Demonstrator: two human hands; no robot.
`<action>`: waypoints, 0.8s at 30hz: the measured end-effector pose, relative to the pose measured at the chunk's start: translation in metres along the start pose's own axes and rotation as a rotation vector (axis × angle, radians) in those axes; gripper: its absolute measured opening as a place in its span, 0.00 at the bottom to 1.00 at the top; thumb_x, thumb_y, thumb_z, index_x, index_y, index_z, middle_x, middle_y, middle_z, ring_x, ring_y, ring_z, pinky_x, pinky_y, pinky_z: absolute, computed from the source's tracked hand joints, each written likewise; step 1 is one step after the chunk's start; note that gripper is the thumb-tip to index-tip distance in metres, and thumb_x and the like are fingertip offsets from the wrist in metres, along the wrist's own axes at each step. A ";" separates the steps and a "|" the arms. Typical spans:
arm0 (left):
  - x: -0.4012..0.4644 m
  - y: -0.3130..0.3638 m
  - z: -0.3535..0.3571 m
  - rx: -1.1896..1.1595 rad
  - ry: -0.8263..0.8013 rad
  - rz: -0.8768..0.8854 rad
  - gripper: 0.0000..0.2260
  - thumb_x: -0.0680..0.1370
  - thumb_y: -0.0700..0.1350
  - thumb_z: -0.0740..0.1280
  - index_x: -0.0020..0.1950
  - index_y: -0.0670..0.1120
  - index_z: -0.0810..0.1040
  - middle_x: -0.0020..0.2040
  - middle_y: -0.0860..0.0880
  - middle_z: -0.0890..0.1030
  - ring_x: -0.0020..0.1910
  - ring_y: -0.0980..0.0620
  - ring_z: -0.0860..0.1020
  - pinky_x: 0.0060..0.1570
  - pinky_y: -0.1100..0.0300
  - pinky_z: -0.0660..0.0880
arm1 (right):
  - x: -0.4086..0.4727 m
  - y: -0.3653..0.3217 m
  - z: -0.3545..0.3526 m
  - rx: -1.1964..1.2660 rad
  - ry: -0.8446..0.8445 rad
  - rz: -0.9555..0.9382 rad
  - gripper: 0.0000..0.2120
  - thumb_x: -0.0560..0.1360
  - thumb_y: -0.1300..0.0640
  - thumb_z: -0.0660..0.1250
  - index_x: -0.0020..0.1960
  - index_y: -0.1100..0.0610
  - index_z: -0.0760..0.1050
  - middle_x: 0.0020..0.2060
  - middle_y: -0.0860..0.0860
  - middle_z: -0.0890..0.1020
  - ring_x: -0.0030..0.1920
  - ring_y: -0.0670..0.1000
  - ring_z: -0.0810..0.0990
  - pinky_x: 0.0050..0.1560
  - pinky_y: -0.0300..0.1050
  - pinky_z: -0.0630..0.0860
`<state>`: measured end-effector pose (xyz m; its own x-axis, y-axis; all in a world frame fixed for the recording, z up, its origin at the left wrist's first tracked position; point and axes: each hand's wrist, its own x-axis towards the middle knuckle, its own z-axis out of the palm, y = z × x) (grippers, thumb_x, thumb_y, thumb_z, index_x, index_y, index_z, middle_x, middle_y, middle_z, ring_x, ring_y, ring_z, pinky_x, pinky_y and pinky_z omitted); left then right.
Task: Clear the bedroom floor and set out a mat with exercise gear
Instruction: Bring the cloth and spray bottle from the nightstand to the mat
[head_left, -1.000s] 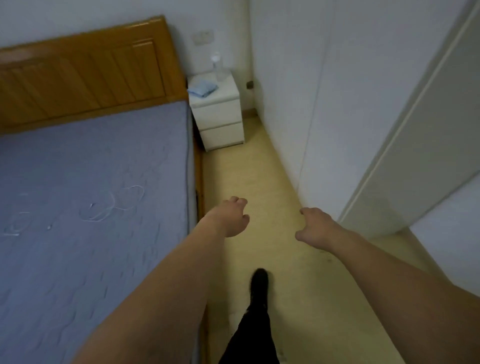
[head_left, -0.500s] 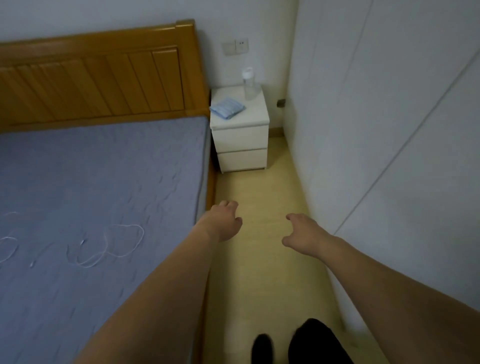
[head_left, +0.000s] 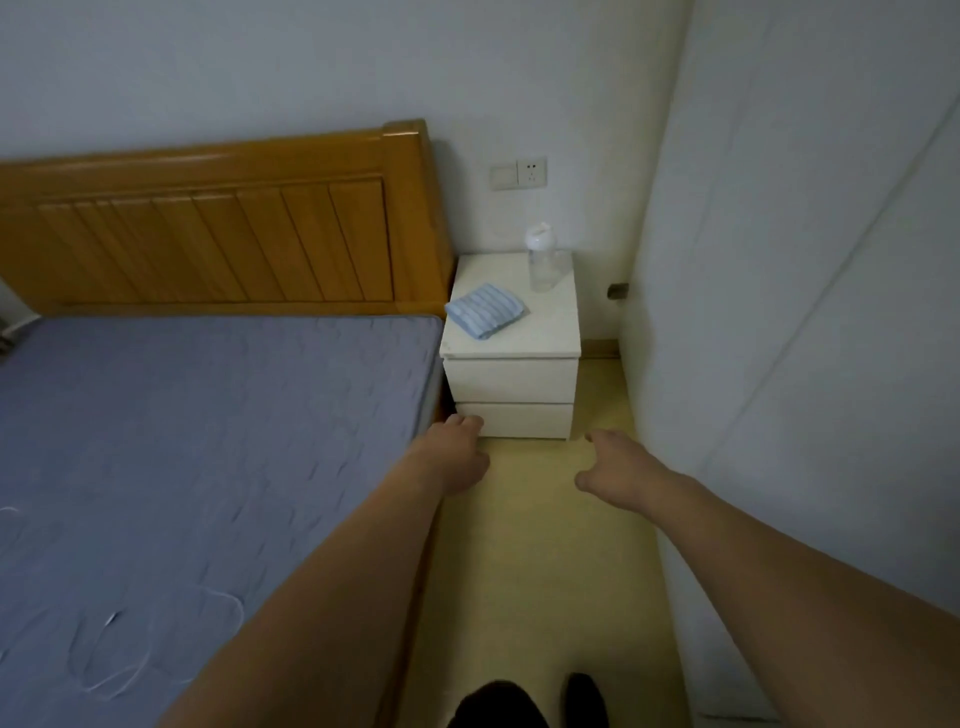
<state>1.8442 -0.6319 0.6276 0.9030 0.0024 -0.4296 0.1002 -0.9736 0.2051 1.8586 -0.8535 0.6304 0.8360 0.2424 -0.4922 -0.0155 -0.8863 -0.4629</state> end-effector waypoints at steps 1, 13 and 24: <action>0.022 0.002 -0.012 -0.015 0.003 0.000 0.26 0.80 0.48 0.58 0.78 0.46 0.57 0.75 0.45 0.62 0.72 0.43 0.64 0.69 0.49 0.66 | 0.024 -0.004 -0.015 -0.002 -0.006 -0.011 0.34 0.74 0.54 0.66 0.76 0.59 0.58 0.71 0.58 0.65 0.68 0.57 0.67 0.65 0.49 0.70; 0.309 -0.072 -0.088 -0.139 -0.057 -0.173 0.23 0.79 0.48 0.59 0.73 0.43 0.63 0.71 0.42 0.66 0.68 0.40 0.68 0.66 0.47 0.68 | 0.313 -0.059 -0.124 0.036 -0.064 -0.025 0.32 0.75 0.54 0.66 0.75 0.58 0.59 0.71 0.57 0.65 0.65 0.56 0.70 0.58 0.46 0.74; 0.599 -0.132 -0.160 -0.258 -0.146 -0.196 0.28 0.79 0.46 0.62 0.77 0.43 0.58 0.74 0.42 0.64 0.72 0.43 0.65 0.70 0.50 0.65 | 0.594 -0.121 -0.250 -0.095 0.082 0.008 0.35 0.75 0.51 0.66 0.76 0.55 0.54 0.71 0.57 0.65 0.67 0.58 0.69 0.65 0.52 0.70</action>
<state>2.4388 -0.4655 0.4839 0.7891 0.1327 -0.5998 0.3846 -0.8681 0.3138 2.4941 -0.7009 0.5782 0.8783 0.2056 -0.4316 0.0266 -0.9224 -0.3852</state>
